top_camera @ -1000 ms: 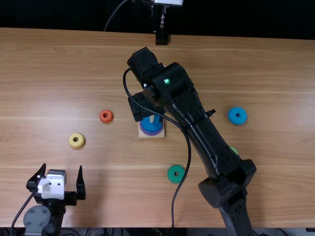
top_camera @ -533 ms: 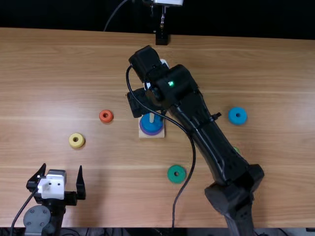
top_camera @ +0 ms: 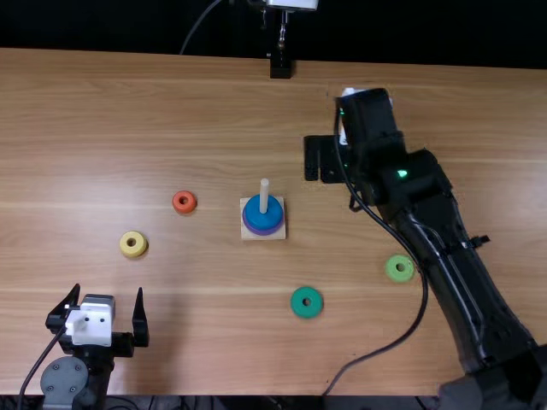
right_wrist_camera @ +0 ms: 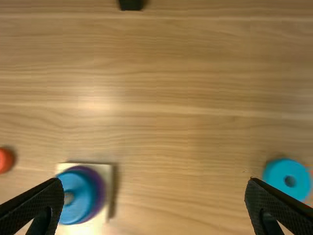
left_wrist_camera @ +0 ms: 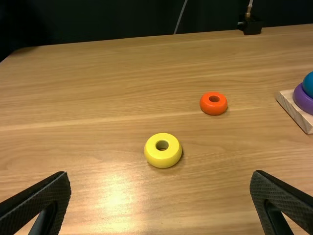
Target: Build the Hanoi tower: stack the rings onto the peg from bottom to top in this color order: purple, dark blue, light blue, dark green, light green, yellow, orange.
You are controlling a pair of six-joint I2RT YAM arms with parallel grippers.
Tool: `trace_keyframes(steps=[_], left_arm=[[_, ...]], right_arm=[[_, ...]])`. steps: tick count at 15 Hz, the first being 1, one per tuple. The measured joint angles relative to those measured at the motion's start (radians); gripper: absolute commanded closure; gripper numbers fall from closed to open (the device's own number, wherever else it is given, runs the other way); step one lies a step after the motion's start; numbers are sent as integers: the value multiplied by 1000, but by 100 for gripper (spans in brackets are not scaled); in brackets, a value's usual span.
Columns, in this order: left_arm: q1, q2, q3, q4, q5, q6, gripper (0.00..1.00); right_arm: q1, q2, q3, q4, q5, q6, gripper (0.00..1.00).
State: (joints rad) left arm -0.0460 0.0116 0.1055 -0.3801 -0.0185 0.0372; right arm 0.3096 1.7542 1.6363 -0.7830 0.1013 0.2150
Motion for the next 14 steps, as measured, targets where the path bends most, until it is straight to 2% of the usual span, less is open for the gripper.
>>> trace_keyframes(steps=[4, 8, 9, 11, 12, 14], left_arm=[[0, 0, 0, 0, 0, 0, 0], [0, 0, 0, 0, 0, 0, 0], [0, 0, 0, 0, 0, 0, 0], [0, 0, 0, 0, 0, 0, 0], [0, 0, 0, 0, 0, 0, 0], [0, 0, 0, 0, 0, 0, 0]], right_arm=[[-167, -14, -156, 45, 0, -8, 0], [-315, 2, -167, 45, 1, -13, 0], [-325, 32, -167, 41, 2, -31, 0], [-325, 115, -167, 33, -1, -114, 0], [-325, 148, -167, 32, -1, -146, 0], [-335, 202, -167, 34, -1, -192, 0]])
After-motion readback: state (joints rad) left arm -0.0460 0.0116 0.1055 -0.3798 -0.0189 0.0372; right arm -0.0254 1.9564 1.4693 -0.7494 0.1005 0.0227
